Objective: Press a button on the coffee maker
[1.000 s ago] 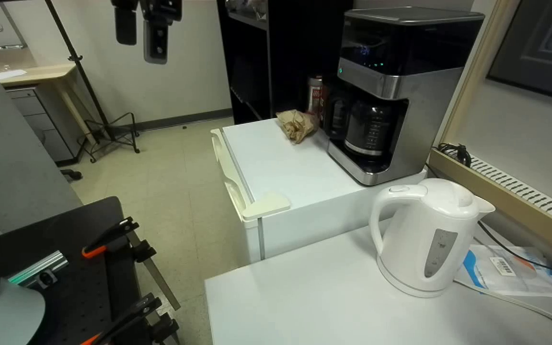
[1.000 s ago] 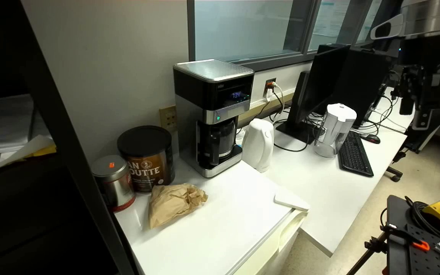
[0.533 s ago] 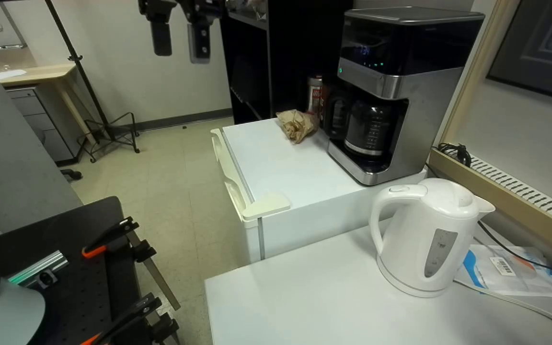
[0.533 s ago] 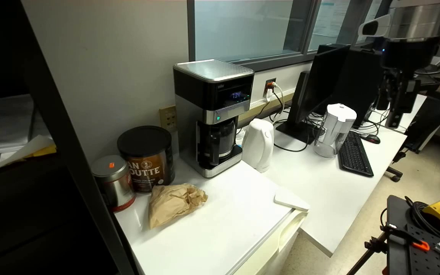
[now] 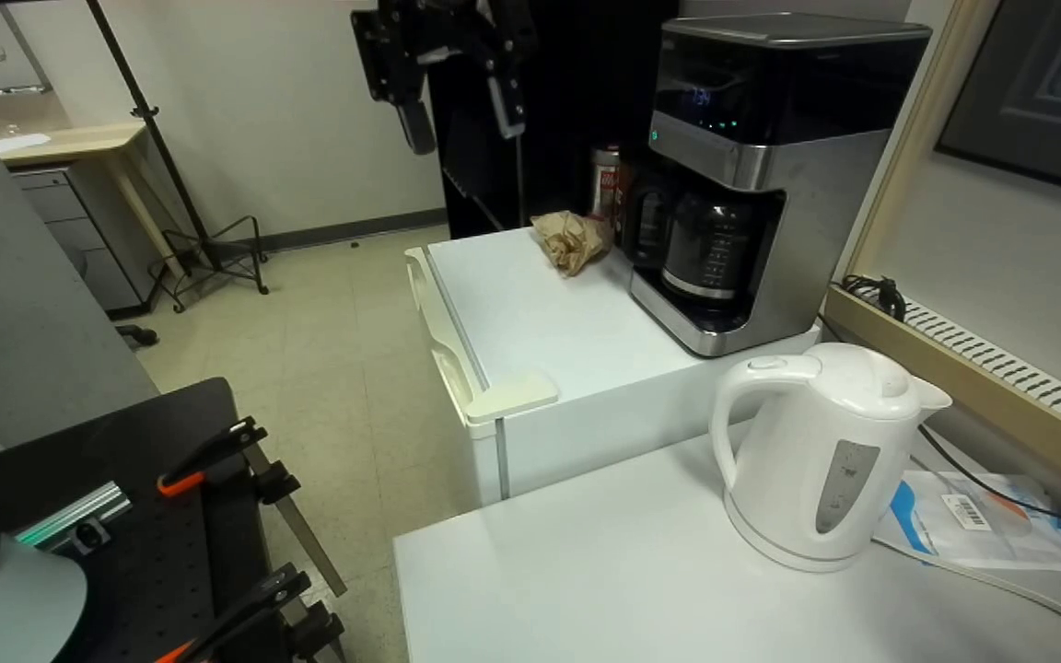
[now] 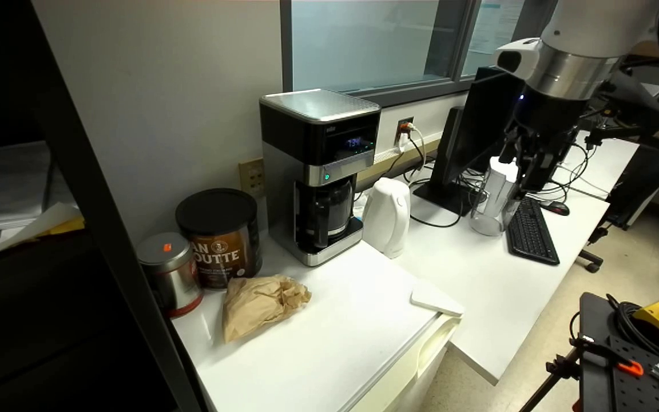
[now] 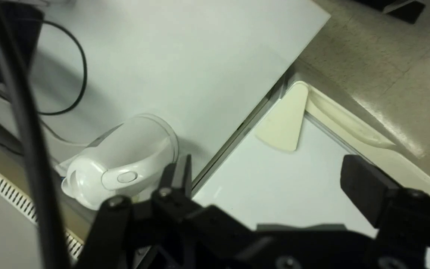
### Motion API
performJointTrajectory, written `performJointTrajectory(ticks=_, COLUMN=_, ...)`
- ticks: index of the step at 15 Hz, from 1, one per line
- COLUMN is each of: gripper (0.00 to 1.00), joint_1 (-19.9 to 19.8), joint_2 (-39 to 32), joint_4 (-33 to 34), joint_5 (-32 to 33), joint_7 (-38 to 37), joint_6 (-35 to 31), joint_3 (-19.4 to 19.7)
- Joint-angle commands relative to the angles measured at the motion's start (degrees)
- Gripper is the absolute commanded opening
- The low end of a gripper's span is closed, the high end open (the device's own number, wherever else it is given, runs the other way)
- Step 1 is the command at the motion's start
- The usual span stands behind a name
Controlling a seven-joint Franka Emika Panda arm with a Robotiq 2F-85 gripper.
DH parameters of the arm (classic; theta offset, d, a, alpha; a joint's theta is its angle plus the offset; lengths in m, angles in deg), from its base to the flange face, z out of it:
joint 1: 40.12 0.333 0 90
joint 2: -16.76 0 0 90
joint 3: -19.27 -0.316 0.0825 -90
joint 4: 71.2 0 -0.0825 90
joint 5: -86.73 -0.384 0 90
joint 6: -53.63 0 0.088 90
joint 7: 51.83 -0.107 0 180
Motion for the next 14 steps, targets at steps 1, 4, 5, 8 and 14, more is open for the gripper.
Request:
performJointTrajectory(ticks=1, gripper=1.0, joint_1=-1.24, joint_2=-4.3, joint_4=0.0, joint_5=10.69, joint_7=-4.72, joint_6=-7.41, joint_3=-2.19)
performJointTrajectory(ticks=4, gripper=0.68, joint_1=-2.22, joint_2=-8.4, joint_4=1.32, joint_5=22.1, joint_7=-11.18, joint_6=-12.88, joint_3=-3.4)
performJointTrajectory(ticks=5, gripper=0.59, joint_1=-2.24, joint_2=-9.76, joint_4=1.95, joint_5=25.5, joint_7=-13.33, joint_6=-14.26, joint_3=-3.4)
performJointTrajectory(ticks=8, gripper=0.37, joint_1=-2.05, joint_2=-13.42, joint_4=4.17, joint_5=35.76, joint_7=-21.01, joint_6=-18.19, joint_3=-3.08)
performJointTrajectory(ticks=14, gripper=0.0, joint_1=-0.88, joint_2=-19.91, joint_4=9.88, joint_5=50.18, joint_7=-33.82, joint_6=-22.1, joint_3=-1.96)
